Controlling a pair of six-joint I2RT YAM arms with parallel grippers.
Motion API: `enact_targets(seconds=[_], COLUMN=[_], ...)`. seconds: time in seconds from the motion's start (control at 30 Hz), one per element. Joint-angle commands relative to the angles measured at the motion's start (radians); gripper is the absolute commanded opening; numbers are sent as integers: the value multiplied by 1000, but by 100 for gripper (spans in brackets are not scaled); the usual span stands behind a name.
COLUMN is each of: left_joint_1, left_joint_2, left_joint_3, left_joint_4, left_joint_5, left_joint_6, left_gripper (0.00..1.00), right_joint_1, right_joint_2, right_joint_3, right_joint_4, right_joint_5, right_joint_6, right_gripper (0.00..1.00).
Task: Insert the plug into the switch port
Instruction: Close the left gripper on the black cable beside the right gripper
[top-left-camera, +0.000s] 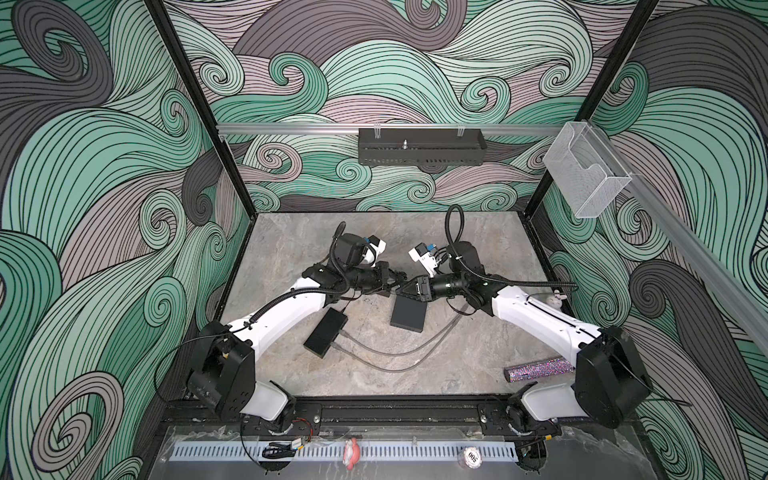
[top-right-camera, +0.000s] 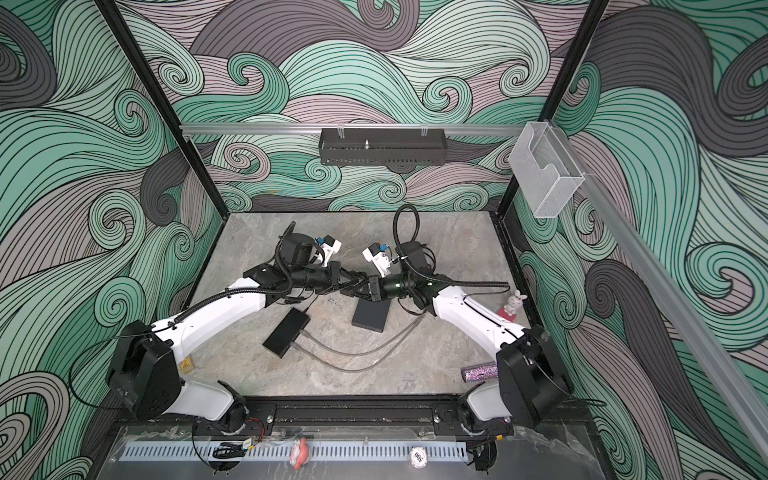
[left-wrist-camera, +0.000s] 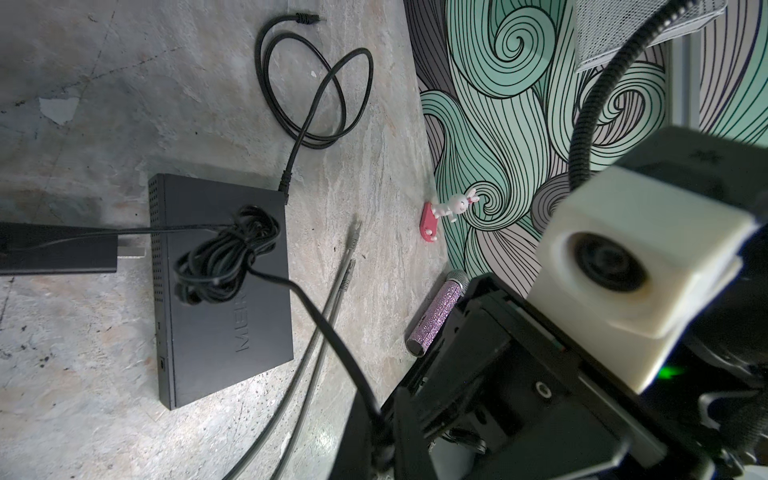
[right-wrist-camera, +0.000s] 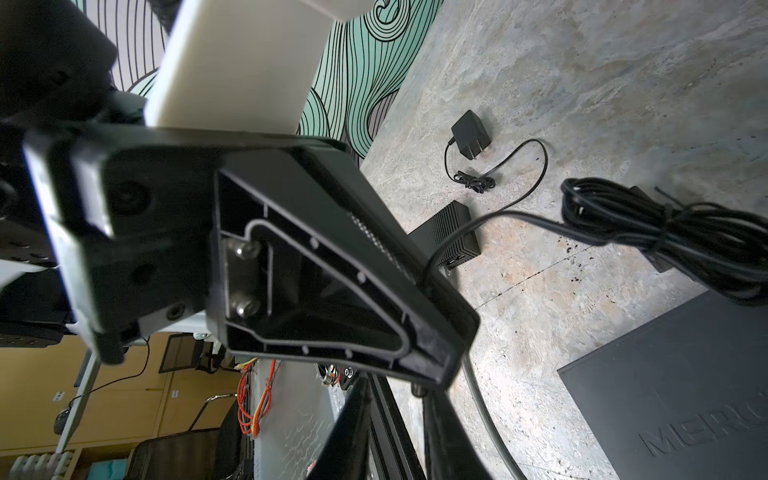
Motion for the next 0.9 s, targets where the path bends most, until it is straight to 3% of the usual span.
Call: enact_targets(seconds=[0.0, 0.2, 0.33, 0.43, 0.87], left_joint_1=[-8, -8, -8, -8, -9], left_joint_2=[-20, -20, -19, -19, -19], left_joint_3=[22, 29, 38, 45, 49], left_joint_4=[8, -1, -13, -24, -28], left_joint_5=[19, 34, 37, 40, 51], left_joint_6=[-4, 2, 11, 20, 20], left_gripper=[0, 0, 0, 0, 0], right_joint_1=[5, 5, 5, 5, 4], right_joint_2=[17, 32, 40, 39, 28], right_joint_3=[37, 50, 65, 66, 63], right_joint_4=[25, 6, -44, -33, -22], right_joint_5=[-4, 5, 21, 17, 25], right_joint_6=[1, -22, -62, -60, -63], right_gripper=[23, 20, 27, 26, 0])
